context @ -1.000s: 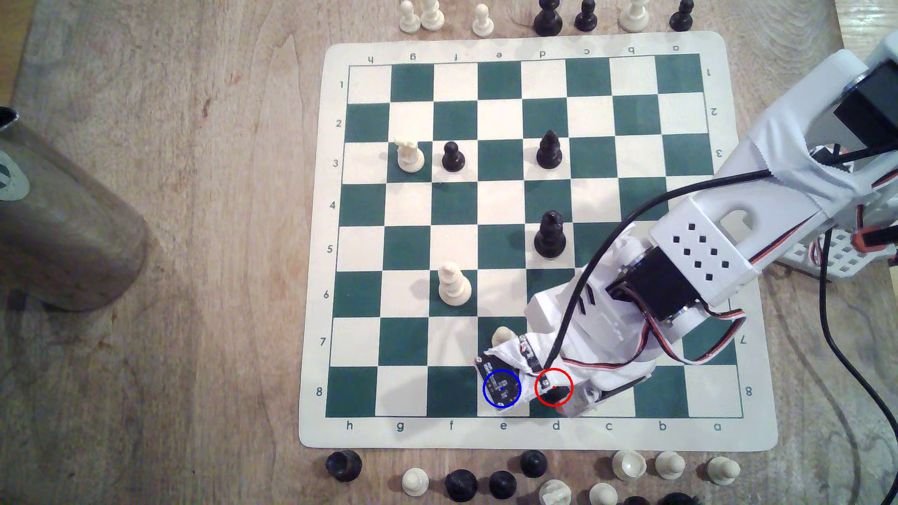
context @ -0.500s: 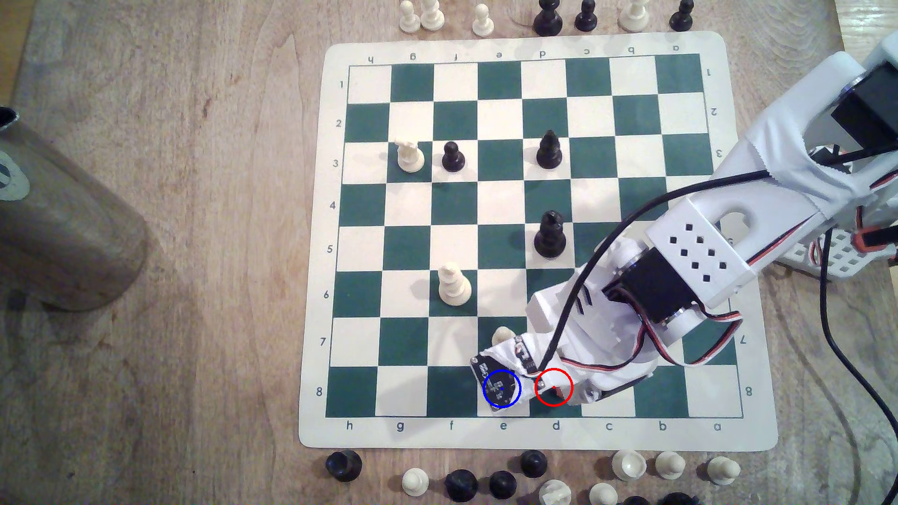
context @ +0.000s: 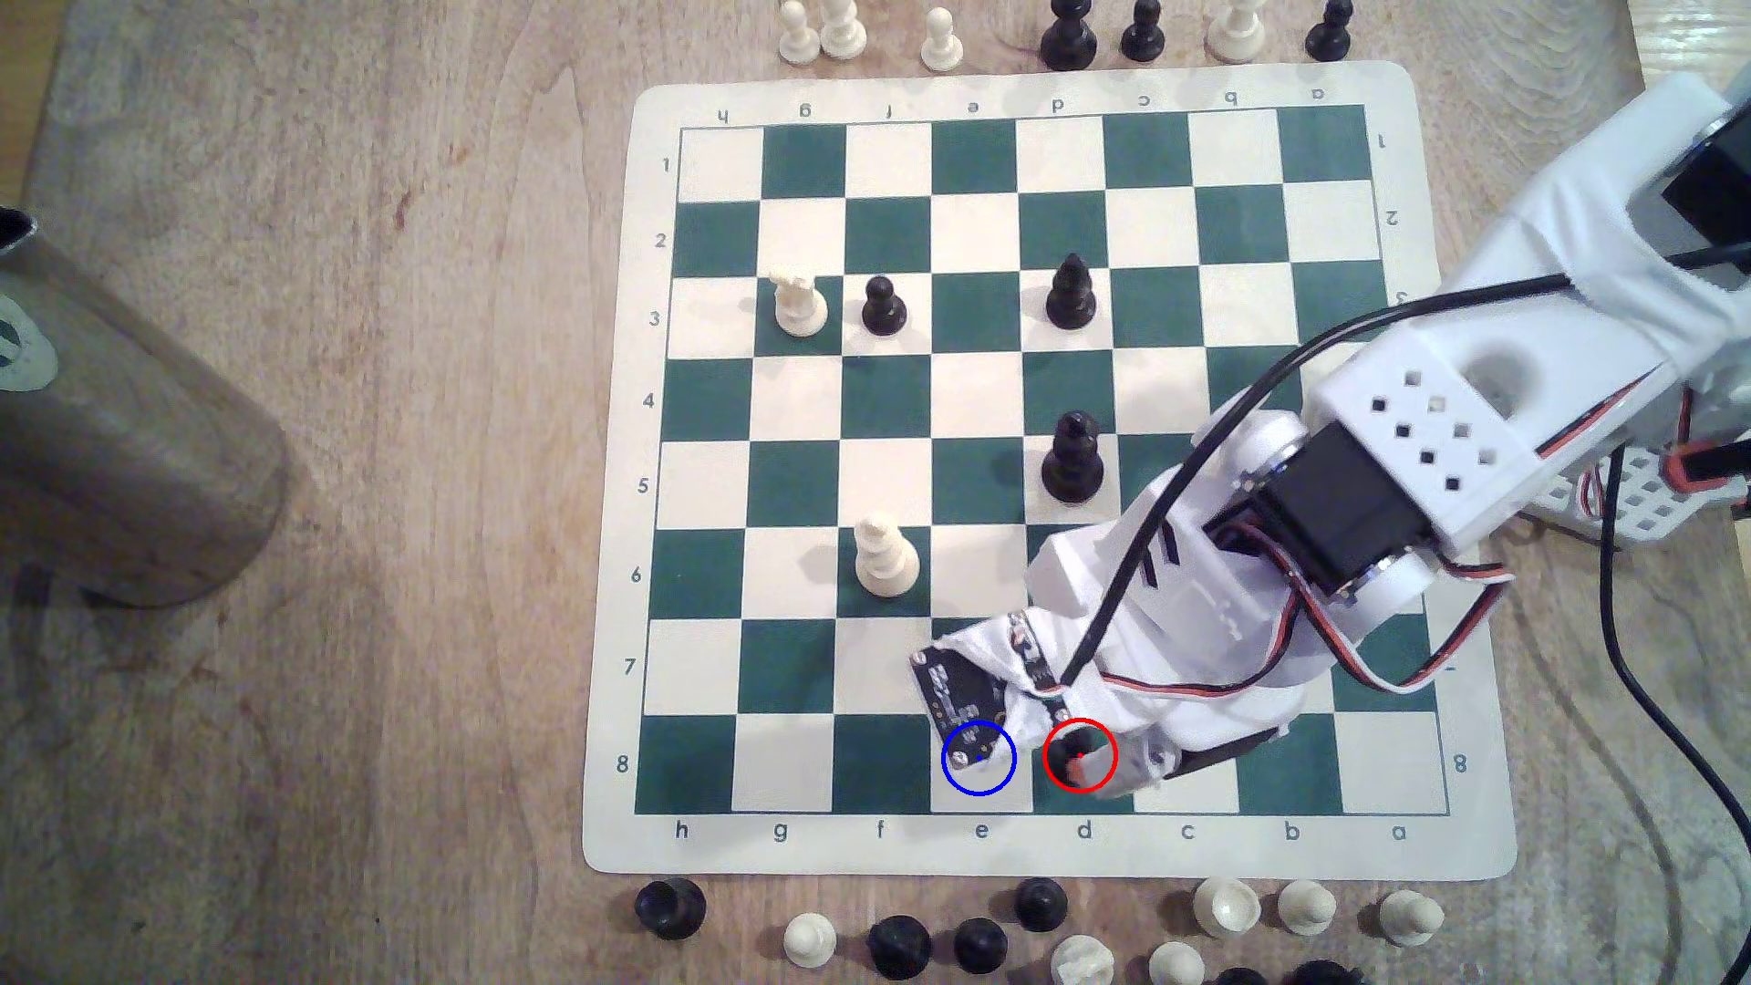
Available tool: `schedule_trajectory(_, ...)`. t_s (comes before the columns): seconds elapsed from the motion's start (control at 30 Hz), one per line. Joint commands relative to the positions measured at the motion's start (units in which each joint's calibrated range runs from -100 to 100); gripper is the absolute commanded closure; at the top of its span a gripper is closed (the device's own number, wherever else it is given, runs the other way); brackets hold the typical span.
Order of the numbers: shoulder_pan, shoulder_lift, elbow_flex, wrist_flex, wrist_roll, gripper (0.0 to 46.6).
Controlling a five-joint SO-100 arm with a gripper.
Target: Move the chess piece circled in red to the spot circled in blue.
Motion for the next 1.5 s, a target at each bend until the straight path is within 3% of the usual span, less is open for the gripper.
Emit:
schedule_trajectory(0.0, 0.5, -1.64, -9.32, -2.5, -2.1, 46.3)
schedule_trajectory(0.2, 0.58, 5.57, -10.68, -7.01, -2.64, 46.3)
schedule_trajectory(0.6, 3.48, 14.57, -10.68, -11.84, -1.32, 46.3)
schedule_trajectory(1.47, 4.41, 17.29, -8.5, -11.51, 0.39, 46.3)
